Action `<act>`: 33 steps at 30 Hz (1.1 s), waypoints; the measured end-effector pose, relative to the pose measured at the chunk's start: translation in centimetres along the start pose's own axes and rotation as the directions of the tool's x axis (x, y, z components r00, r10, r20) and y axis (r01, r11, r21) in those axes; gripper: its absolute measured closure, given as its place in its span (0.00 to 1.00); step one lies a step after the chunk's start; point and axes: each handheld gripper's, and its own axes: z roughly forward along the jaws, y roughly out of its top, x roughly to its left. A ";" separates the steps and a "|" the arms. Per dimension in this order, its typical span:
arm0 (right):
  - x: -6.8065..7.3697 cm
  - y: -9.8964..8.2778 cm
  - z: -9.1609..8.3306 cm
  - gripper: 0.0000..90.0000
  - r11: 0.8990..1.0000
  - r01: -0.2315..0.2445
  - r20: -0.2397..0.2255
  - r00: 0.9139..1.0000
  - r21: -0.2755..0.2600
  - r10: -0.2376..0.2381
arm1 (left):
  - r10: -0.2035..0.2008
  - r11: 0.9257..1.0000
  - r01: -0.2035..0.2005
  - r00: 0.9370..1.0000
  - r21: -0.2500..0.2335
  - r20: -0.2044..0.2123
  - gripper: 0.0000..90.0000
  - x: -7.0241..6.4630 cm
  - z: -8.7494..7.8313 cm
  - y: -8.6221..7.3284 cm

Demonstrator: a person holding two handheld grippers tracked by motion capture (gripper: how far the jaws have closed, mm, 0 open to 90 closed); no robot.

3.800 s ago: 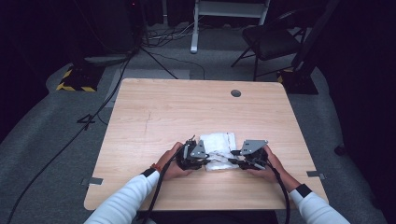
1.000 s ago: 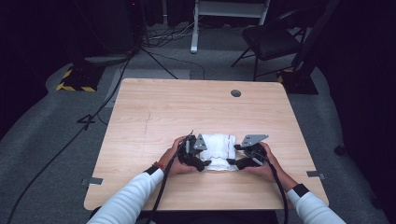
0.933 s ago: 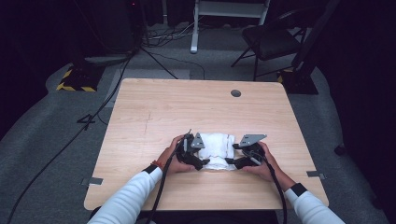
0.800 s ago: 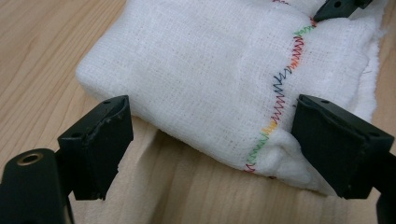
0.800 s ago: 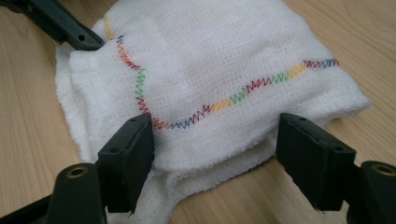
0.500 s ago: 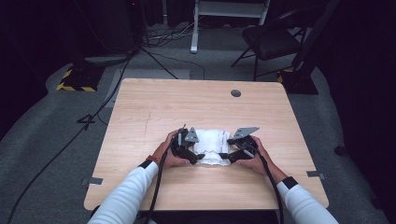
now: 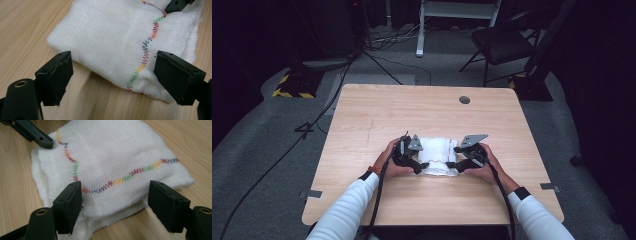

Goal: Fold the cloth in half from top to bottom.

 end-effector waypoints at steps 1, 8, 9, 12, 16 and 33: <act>0.1 0.1 -0.1 0.31 1.000 0.007 0.002 1.000 0.003 -0.007 | -0.001 1.000 0.001 1.000 -0.004 -0.007 0.18 -0.1 -0.2 0.0; 0.6 0.8 -1.3 0.30 0.998 0.059 0.026 0.998 -0.011 -0.059 | 0.029 1.000 -0.029 0.999 -0.007 -0.040 0.19 -0.5 -1.6 0.3; 0.6 0.8 -1.5 0.30 0.998 0.066 0.033 0.997 -0.010 -0.066 | 0.031 0.999 -0.031 0.999 -0.008 -0.040 0.19 -0.6 -1.8 0.3; 0.7 1.0 -1.9 0.29 0.997 0.081 0.045 0.996 -0.009 -0.081 | 0.037 0.999 -0.037 0.998 0.001 -0.055 0.19 -0.8 -2.3 0.3; 0.9 1.0 -2.5 0.28 0.995 0.098 0.064 0.993 0.001 -0.098 | 0.042 0.999 -0.041 0.997 0.015 -0.072 0.20 -1.2 -2.8 0.1; 1.0 -0.6 -5.2 0.27 0.995 0.103 0.114 0.988 0.015 -0.104 | 0.075 0.996 -0.068 0.990 0.058 -0.116 0.20 -2.6 -5.4 -2.2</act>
